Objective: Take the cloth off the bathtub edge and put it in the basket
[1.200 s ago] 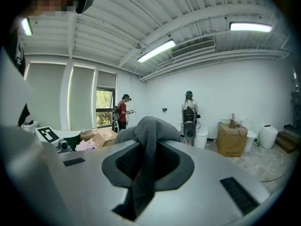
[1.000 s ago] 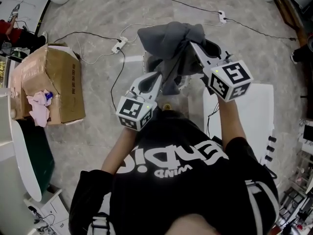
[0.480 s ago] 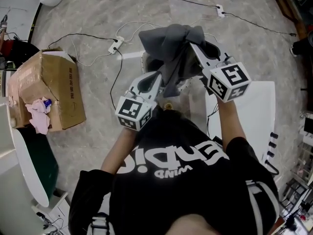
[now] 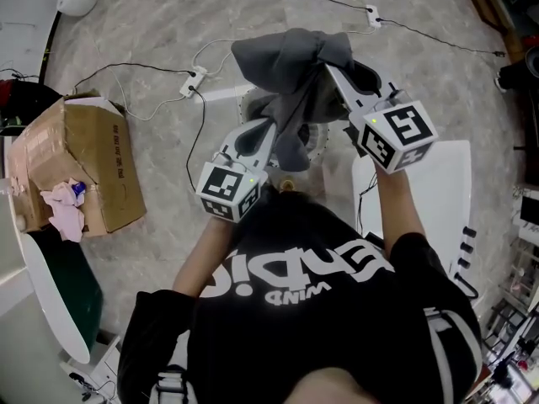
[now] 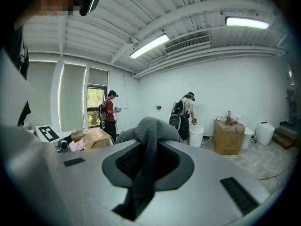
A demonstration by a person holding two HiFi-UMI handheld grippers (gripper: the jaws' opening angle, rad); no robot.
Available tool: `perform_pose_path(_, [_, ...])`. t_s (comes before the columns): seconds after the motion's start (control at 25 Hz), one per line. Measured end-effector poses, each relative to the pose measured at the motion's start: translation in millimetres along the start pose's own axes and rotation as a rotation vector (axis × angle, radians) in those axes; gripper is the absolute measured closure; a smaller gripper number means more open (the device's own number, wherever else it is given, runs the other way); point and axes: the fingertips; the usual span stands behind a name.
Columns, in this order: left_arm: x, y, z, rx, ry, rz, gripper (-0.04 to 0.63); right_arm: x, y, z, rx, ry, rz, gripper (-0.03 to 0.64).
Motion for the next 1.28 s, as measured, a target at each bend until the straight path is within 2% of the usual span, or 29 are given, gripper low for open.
perform_pose_path(0.16, [-4.9,-15.9,5.3,0.012,-0.011,-0.015,0.583,-33.3,1.7,10.1,0.004,-0.043,0.033,0.566])
perform_pose_path(0.32, [-26.8,-27.2,9.0,0.025,-0.054,-0.058,0.583,-91.6,-5.3,11.6,0.013,-0.130,0.093,0.566])
perform_pose_path(0.64, [-113.6,-62.1,27.7,0.043,-0.109,-0.161,0.583,-247.6,-21.8,1.4,0.000,-0.283,0.177,0.566])
perform_pose_path(0.8, [-165.0,-84.9,34.3,0.060,-0.130,-0.186,0.583,-319.4,-27.1,-2.7,-0.018,-0.342,0.189,0.573])
perform_pose_path(1.0, [-216.8,-105.7,31.9,0.089,-0.166,-0.207,0.583,-383.1,-26.7,-10.6,-0.063,-0.412,0.204,0.594])
perform_pose_path(1.2, [-242.7,-108.0,28.0,0.092,-0.191,-0.229,0.583,-439.5,-33.0,-28.5,-0.104,-0.578,0.191,0.592])
perform_pose_path(1.24, [-246.3,-107.3,27.5,0.092,-0.195,-0.234,0.583,-449.7,-34.3,-32.8,-0.115,-0.608,0.198,0.576])
perform_pose_path(1.28, [-249.5,-106.4,27.0,0.091,-0.200,-0.238,0.583,-457.0,-35.0,-36.3,-0.126,-0.624,0.207,0.480])
Point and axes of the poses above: the fingertips, and each gripper's own axes: z forward along the fingers, y to its right, x out of its top, and after that the axes turned 12 degrees about y, right-handed
